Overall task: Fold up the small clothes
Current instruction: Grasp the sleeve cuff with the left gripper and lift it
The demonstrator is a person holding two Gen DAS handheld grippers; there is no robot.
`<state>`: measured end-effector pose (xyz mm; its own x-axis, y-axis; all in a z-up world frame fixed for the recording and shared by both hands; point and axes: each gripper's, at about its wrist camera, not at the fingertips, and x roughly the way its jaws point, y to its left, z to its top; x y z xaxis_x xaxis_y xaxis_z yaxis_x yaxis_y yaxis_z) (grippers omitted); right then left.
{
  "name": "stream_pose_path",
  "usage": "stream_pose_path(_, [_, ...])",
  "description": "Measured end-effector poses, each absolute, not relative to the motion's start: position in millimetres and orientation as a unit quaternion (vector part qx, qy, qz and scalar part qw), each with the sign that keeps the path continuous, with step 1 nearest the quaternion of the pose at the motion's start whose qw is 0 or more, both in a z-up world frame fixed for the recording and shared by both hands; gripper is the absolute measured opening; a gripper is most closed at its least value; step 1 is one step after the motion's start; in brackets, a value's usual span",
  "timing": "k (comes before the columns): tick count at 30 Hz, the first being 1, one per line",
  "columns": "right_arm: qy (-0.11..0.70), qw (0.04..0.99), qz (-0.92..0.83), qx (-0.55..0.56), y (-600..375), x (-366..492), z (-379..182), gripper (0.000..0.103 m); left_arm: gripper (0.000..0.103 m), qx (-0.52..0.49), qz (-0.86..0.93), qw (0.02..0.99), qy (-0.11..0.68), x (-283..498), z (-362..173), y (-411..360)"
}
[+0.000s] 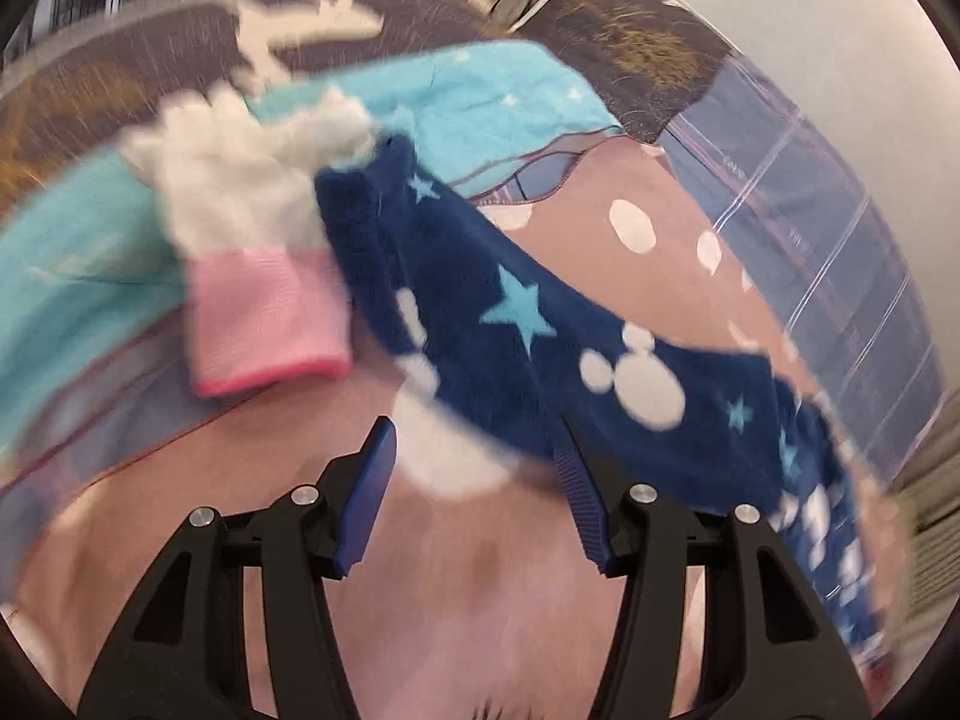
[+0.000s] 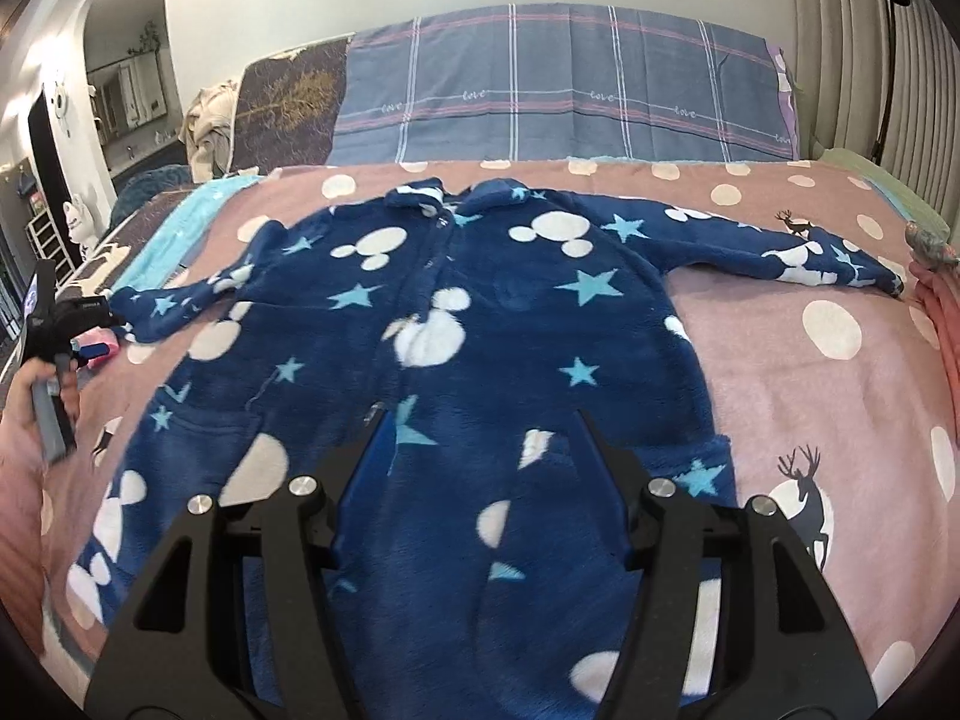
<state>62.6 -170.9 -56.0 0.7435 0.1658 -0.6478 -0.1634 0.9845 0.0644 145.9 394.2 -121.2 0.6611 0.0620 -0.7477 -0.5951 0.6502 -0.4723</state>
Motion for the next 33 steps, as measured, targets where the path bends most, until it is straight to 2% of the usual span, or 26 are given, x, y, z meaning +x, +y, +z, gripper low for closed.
stream_pose_path(5, [0.359, 0.930, 0.073, 0.003, -177.5, 80.0, -59.3, 0.064, 0.056, -0.405, 0.229, 0.807, 0.363, 170.1, -141.1, 425.4])
stream_pose_path(7, [0.362, 0.930, 0.067, 0.002, -180.9, 87.8, -59.7, 0.064, 0.052, -0.404, 0.245, 0.808, 0.352, 174.8, -136.2, 430.5])
stream_pose_path(8, [0.363, 0.930, 0.065, 0.000, -181.8, 90.7, -59.8, 0.064, 0.034, -0.399, 0.253, 0.810, 0.348, 176.9, -133.5, 433.4])
stream_pose_path(9, [0.363, 0.930, 0.061, -0.003, -182.7, 94.0, -59.8, 0.064, 0.007, -0.392, 0.256, 0.812, 0.347, 181.2, -131.6, 436.0])
stream_pose_path(11, [0.364, 0.929, 0.057, -0.010, -184.2, 102.2, -59.9, 0.064, 0.007, -0.380, 0.256, 0.821, 0.340, 186.4, -122.3, 436.8])
stream_pose_path(14, [0.364, 0.929, 0.058, -0.020, -184.9, 111.7, -58.8, 0.064, 0.007, -0.334, 0.234, 0.862, 0.301, 189.1, -81.4, 408.3])
stream_pose_path(18, [0.359, 0.931, 0.062, -0.022, -189.3, 122.3, -55.5, 0.064, 0.007, -0.225, 0.135, 0.926, 0.270, 214.7, -12.3, 305.3])
stream_pose_path(22, [0.357, 0.932, 0.056, -0.003, -203.6, 128.8, -54.1, 0.064, 0.008, -0.136, 0.007, 0.957, 0.257, 233.7, 24.7, 179.3])
stream_pose_path(23, [0.358, 0.932, 0.053, 0.003, -208.2, 129.6, -55.0, 0.064, 0.012, -0.117, -0.026, 0.958, 0.260, 237.0, 27.1, 146.6])
stream_pose_path(25, [0.366, 0.929, 0.045, 0.020, -220.4, 132.2, -58.7, 0.064, 0.034, -0.085, -0.090, 0.953, 0.278, 244.1, 18.7, 80.1])
stream_pose_path(26, [0.371, 0.927, 0.042, 0.027, -225.2, 133.6, -60.5, 0.064, 0.053, -0.072, -0.108, 0.950, 0.285, 246.6, 13.7, 56.1])
stream_pose_path(27, [0.378, 0.924, 0.041, 0.036, -230.9, 134.8, -62.5, 0.064, 0.068, -0.053, -0.120, 0.948, 0.290, 246.8, 6.7, 33.0])
stream_pose_path(30, [0.395, 0.916, 0.043, 0.052, -246.9, 136.9, -67.3, 0.064, 0.075, 0.034, -0.141, 0.941, 0.306, 236.0, -16.0, -19.3])
stream_pose_path(32, [0.402, 0.913, 0.053, 0.050, -252.5, 139.9, -68.4, 0.063, 0.077, 0.060, -0.131, 0.940, 0.310, 222.0, -21.9, -18.7])
stream_pose_path(33, [0.407, 0.910, 0.064, 0.052, -253.8, 143.5, -68.6, 0.061, 0.081, 0.066, -0.121, 0.940, 0.311, 223.1, -24.5, -12.6])
